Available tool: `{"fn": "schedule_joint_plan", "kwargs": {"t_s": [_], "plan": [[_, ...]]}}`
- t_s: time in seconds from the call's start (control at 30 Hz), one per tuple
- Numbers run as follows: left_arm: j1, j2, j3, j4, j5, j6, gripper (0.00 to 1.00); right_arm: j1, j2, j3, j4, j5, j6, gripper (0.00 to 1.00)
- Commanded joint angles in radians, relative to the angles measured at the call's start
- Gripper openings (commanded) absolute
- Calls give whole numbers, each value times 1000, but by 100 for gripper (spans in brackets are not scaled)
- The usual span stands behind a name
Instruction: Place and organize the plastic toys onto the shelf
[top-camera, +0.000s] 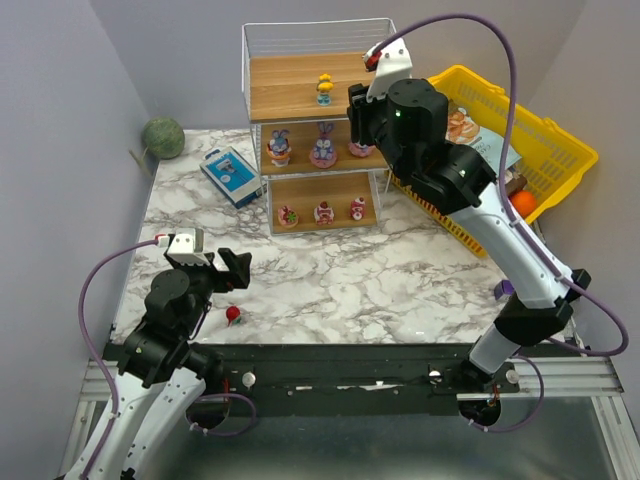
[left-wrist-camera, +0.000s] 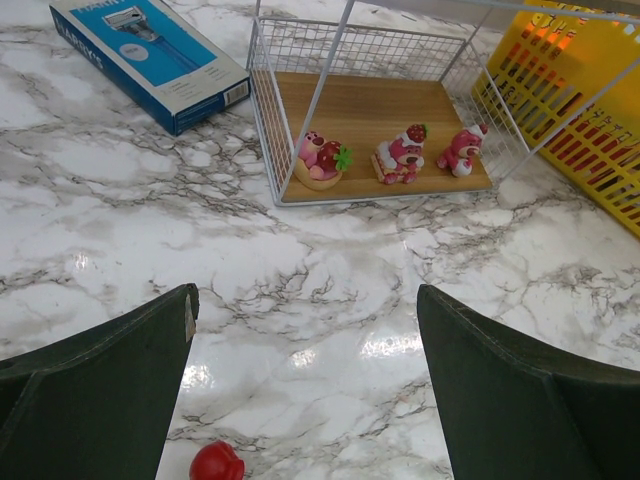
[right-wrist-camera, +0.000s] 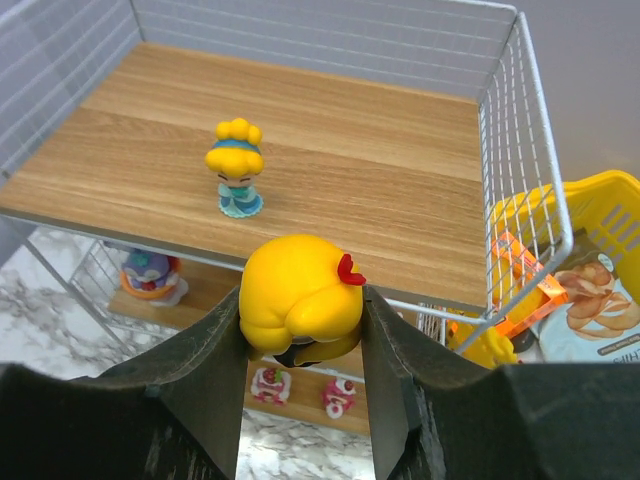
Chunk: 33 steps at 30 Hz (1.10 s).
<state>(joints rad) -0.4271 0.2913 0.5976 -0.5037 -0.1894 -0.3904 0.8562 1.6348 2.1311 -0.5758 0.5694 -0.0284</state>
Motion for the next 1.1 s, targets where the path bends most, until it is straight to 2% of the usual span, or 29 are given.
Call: {"fn": "schedule_joint_plan", "kwargs": {"t_s": [0.0, 0.33, 0.9, 1.07], "plan": [[5, 9, -9, 8, 13, 4, 99, -42, 45, 78, -84, -37, -56, 1], [5, 11, -7, 7, 11, 2, 99, -100, 94, 96, -52, -71, -108, 1], [5, 11, -7, 5, 7, 2, 99, -141, 168, 102, -16, -63, -70, 1], [5, 11, -7, 7, 7, 1, 99, -151, 174, 102, -22, -46, -45, 6]]}}
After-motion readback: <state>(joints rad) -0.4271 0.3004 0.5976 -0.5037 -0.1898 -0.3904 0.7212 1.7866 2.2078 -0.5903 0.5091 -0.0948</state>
